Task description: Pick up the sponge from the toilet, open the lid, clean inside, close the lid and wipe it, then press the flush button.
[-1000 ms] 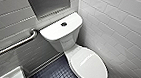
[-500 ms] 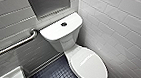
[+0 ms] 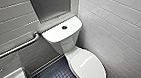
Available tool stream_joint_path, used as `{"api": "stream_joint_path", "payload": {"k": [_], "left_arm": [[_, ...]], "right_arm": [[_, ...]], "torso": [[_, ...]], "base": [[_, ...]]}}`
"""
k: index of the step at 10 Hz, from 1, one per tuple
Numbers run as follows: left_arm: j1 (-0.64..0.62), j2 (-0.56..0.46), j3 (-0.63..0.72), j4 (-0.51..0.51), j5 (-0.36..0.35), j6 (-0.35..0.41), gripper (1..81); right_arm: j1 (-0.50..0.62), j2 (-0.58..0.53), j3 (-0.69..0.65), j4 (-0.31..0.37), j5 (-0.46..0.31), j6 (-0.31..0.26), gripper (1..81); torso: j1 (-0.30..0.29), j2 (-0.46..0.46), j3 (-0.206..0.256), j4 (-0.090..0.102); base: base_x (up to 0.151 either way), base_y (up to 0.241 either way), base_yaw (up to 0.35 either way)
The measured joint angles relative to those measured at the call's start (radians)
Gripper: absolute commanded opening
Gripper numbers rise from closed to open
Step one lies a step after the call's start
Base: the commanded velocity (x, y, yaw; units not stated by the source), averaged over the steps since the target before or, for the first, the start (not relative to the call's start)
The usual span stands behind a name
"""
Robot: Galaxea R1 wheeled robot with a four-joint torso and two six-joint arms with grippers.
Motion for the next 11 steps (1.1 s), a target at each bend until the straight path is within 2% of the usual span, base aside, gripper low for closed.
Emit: {"api": "stream_joint_path", "payload": {"k": [4, 6, 8, 11], "left_arm": [[0.012, 0.055, -0.091, 0.0, -0.003, 0.0, 81.1], [0.015, 0.082, -0.129, 0.0, -0.003, 0.0, 81.1], [0.023, 0.096, -0.173, 0.0, -0.002, 0.0, 81.1], [0.023, 0.134, -0.248, -0.001, -0.003, -0.001, 81.1]], "right_arm": [[-0.073, 0.191, -0.2, -0.027, 0.03, -0.013, 1.0], [-0.087, 0.254, -0.25, -0.035, 0.031, -0.016, 1.0], [-0.089, 0.294, -0.3, -0.044, 0.031, -0.016, 1.0], [-0.092, 0.397, -0.435, -0.067, 0.027, -0.016, 1.0]], "torso": [[-0.099, 0.149, 0.138, 0.0], [-0.149, 0.225, 0.198, 0.0], [-0.195, 0.294, 0.218, 0.0], [-0.267, 0.403, 0.223, 0.0]], "base": [[0.0, 0.0, 0.0], [0.0, 0.0, 0.0], [0.0, 0.0, 0.0], [0.0, 0.0, 0.0]]}}
